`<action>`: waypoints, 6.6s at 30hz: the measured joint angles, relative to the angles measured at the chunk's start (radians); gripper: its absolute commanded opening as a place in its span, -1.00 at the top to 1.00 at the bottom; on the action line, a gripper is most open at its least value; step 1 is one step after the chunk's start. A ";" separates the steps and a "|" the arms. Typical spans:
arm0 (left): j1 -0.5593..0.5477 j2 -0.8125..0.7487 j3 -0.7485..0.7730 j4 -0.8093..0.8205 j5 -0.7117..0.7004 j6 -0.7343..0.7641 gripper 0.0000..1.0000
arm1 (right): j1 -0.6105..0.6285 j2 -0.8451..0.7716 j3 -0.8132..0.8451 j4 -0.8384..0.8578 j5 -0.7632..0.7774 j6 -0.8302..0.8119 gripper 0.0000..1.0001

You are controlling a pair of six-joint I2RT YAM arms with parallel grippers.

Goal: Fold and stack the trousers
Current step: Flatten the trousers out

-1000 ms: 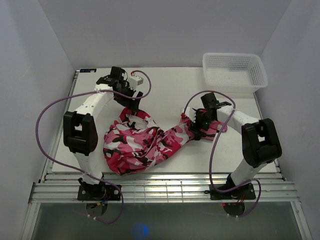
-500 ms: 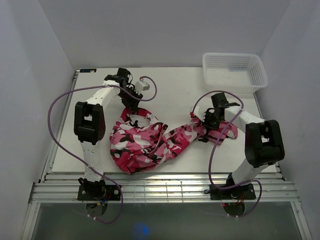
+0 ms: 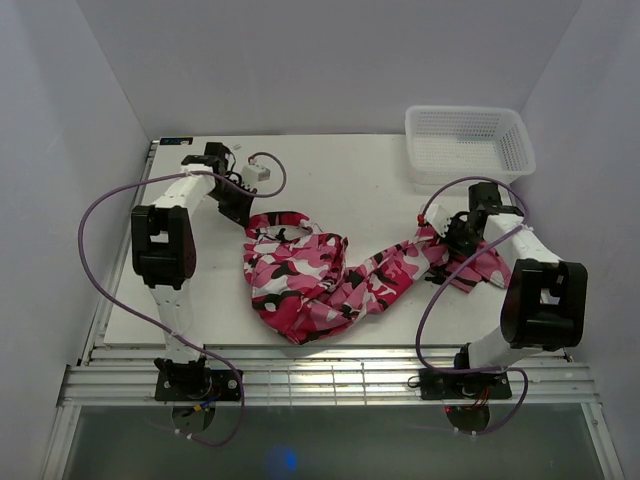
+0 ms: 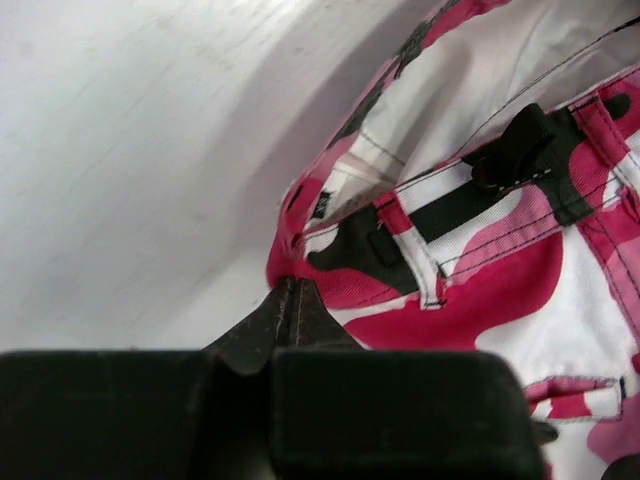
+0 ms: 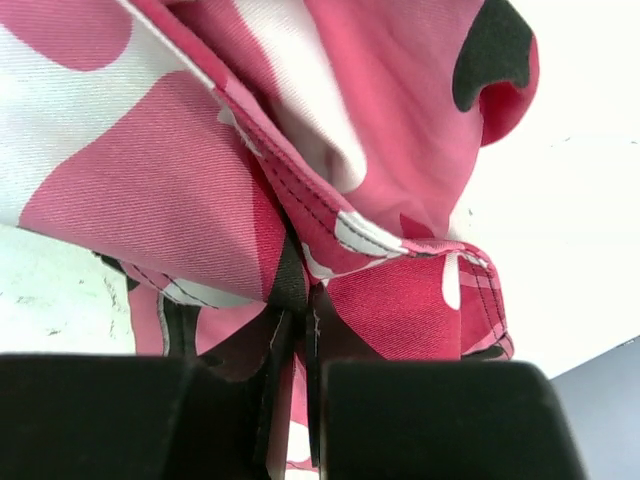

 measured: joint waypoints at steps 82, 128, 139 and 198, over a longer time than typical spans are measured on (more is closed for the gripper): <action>0.377 0.078 0.301 0.057 0.274 -0.159 -0.62 | -0.272 0.042 0.192 -0.331 -0.151 -0.234 -0.94; 0.526 -0.383 0.070 0.086 0.384 -0.249 1.00 | -0.291 -0.019 -0.151 -0.014 -0.077 -0.312 -0.85; 0.526 -0.448 0.066 0.129 0.367 -0.277 1.00 | -0.297 0.018 -0.138 0.065 -0.098 -0.274 0.84; 0.583 -0.105 -0.001 -0.125 0.109 -0.254 -0.27 | -0.396 0.029 0.010 -0.267 -0.023 -0.420 -0.80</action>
